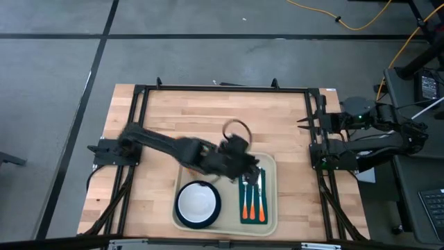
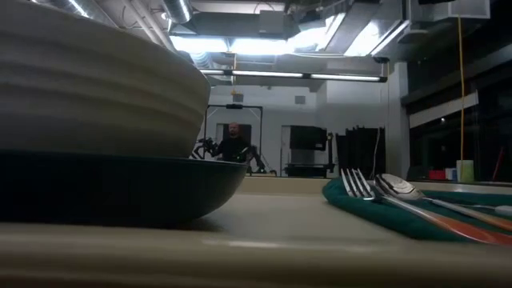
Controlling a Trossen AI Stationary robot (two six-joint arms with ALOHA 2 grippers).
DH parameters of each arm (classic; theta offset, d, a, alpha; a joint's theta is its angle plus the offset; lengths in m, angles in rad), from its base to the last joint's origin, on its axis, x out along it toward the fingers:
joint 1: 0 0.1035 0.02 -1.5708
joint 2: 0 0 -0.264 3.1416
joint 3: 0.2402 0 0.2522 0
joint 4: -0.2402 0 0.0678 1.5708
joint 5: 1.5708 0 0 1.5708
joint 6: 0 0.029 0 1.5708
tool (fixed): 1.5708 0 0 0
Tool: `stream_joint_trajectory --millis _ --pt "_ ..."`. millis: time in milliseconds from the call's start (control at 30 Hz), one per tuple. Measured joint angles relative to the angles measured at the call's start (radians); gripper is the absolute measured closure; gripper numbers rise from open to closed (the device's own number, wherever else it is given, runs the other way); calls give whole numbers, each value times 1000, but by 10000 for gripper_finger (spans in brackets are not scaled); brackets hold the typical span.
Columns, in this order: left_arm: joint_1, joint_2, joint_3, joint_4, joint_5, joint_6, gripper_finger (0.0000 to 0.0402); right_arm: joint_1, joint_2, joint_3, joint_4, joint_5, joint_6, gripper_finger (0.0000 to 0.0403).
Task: Set up tray
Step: Return to Home Position
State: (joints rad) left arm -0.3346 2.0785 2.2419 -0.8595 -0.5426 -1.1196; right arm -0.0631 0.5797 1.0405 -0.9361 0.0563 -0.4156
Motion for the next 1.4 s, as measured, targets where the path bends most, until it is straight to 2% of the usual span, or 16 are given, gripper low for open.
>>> stream_joint_trajectory --millis 267,433,533,567,667,733,800,933,1000,1100,1200,1300,1400 --pt "30 -274 2 119 -42 510 312 0 1 0 128 2 18 323" --pt "37 -417 2 161 -43 662 313 0 0 0 256 2 21 323" --pt "35 -476 2 176 -70 732 313 0 1 0 312 3 76 323" --pt "35 -494 2 148 -46 759 313 0 1 0 325 0 105 323" --pt "40 -570 1 -28 146 942 313 0 1 0 382 -18 153 323" --pt "63 -627 1 -147 135 915 310 0 1 0 422 -21 180 323" --pt "134 -697 1 -285 148 884 308 0 9 0 475 -5 174 323" --pt "307 -843 -14 -405 210 896 307 0 31 1 515 162 172 323" --pt "395 -917 -54 -397 257 974 309 0 37 1 509 234 175 323" --pt "494 -1041 -170 -365 322 1052 310 0 48 1 499 273 174 323" --pt "542 -1193 -390 -301 353 1005 309 0 63 1 494 262 174 323" --pt "549 -1374 -731 -106 383 880 307 0 77 1 494 238 177 323" --pt "548 -1558 -1140 274 471 786 307 0 93 1 494 213 180 323"
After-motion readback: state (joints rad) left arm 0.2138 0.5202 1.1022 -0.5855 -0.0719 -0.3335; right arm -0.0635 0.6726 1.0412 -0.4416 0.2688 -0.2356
